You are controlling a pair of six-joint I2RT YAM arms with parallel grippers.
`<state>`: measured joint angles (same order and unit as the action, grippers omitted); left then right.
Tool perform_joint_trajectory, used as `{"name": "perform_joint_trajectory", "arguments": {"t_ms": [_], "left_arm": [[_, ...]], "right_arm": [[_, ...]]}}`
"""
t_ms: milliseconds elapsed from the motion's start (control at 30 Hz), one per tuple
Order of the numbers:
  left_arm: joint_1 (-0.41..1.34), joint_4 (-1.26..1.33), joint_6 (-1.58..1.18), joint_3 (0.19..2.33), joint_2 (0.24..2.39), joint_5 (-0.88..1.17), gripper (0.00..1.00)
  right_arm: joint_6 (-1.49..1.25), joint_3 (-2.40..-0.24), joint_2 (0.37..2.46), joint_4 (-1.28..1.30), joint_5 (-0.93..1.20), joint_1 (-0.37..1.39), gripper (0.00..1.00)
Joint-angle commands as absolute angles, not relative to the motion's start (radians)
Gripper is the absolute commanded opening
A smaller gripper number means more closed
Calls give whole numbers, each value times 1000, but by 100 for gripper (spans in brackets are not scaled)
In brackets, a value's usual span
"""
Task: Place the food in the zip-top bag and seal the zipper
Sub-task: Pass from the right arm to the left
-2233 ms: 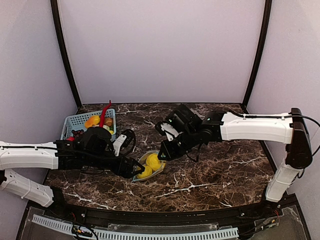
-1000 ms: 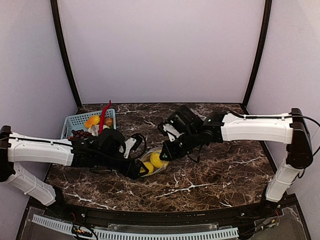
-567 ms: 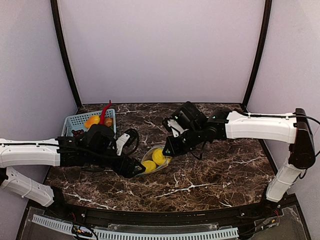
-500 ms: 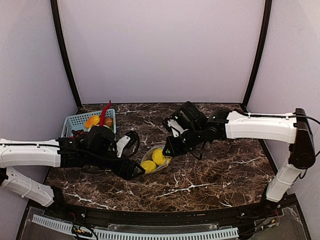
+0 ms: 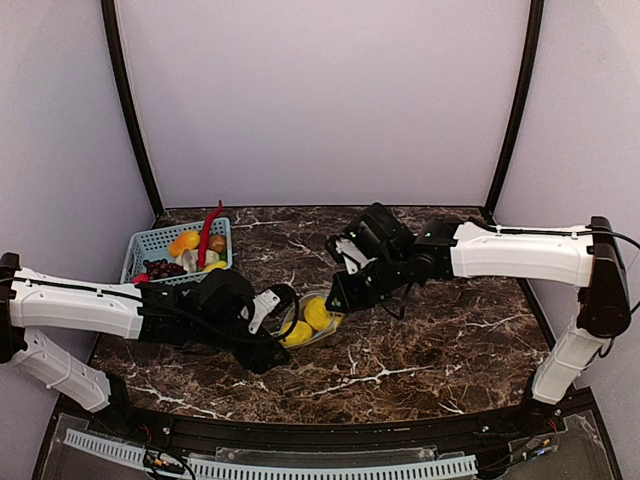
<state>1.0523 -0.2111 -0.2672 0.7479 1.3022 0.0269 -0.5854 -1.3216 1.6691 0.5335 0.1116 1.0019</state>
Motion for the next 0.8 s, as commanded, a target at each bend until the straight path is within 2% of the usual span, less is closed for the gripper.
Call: {"name": "perform_joint_trajectory", "arguments": {"t_ms": [0,167,333,400,467,667,767], "left_arm": [[1077,-264,-224,798,1340,-77,63],[1094,-262,-222,810,1354,-147,42],[1097,-232,-200,807,1342,-156,28],[1097,-230,-183,813,1343,-149,10],[1097,-232,-167,823,1343,-138,2],[1098,-323,-117,909,1358,-67,1],[1095,-378,-84,955,1368,-14,1]], "right_arm": [[-594,-1310,1647,520,107,994,8],[-594,-1304,1649,522,104,992,8],[-593,-1301,1645,528,104,989,8],[-593,-1301,1640,530,103,987,10],[-592,-1299,1632,535,101,984,20],[-572,-1291,1570,550,75,978,69],[-548,-1282,1536,561,46,978,86]]}}
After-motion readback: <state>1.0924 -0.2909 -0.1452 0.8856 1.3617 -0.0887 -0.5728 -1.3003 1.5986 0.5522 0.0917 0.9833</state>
